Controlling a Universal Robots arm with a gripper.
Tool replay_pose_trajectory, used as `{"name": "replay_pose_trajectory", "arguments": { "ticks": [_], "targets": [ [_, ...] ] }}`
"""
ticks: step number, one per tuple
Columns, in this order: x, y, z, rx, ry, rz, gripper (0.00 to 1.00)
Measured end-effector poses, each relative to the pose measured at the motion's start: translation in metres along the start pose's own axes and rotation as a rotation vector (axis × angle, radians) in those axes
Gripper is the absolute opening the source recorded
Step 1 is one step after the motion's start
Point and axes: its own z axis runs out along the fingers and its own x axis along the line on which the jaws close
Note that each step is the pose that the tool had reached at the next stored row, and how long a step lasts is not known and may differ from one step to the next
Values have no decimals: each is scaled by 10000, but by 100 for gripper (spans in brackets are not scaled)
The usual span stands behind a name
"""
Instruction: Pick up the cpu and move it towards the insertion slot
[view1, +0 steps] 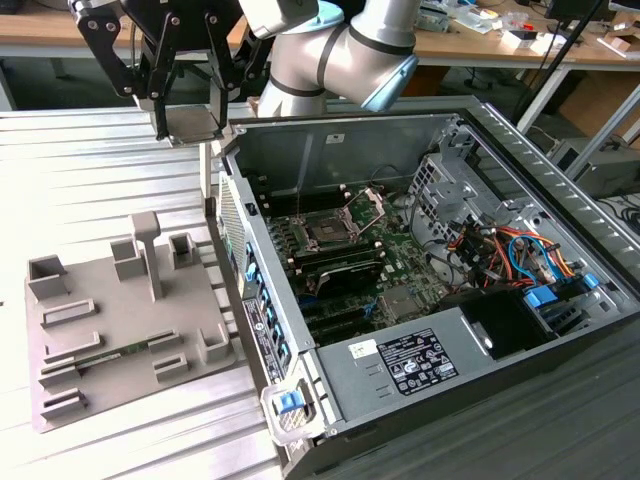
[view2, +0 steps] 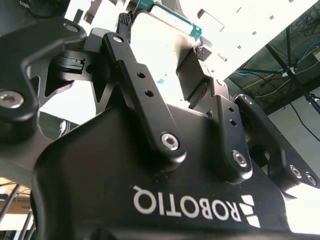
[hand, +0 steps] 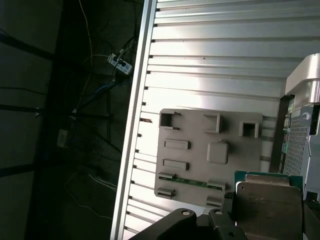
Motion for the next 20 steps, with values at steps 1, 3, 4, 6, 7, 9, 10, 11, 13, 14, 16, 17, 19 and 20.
{"name": "replay_pose_trajectory", "arguments": {
  "ticks": [1, 3, 4, 6, 7, 9, 10, 11, 13, 14, 16, 17, 19, 20],
  "targets": [
    [-6, 2, 1, 0, 0, 0, 55],
    [-18, 5, 3, 0, 0, 0, 55],
    [-24, 6, 4, 0, 0, 0, 55],
    [-46, 12, 7, 2, 1, 0, 55],
    [-57, 14, 8, 3, 1, 0, 55],
    [-73, 17, 11, 4, 1, -1, 55],
    [-83, 19, 12, 5, 1, 0, 55],
    [-89, 20, 13, 6, 1, 0, 55],
    [-101, 22, 14, 7, 2, 0, 55],
    [-108, 24, 15, 8, 1, 0, 55],
    [-121, 26, 16, 10, 2, 0, 55],
    [-128, 28, 17, 12, 2, 0, 55],
    [-147, 31, 19, 15, 3, 0, 55],
    [-154, 32, 20, 16, 3, 0, 55]
  ]
}}
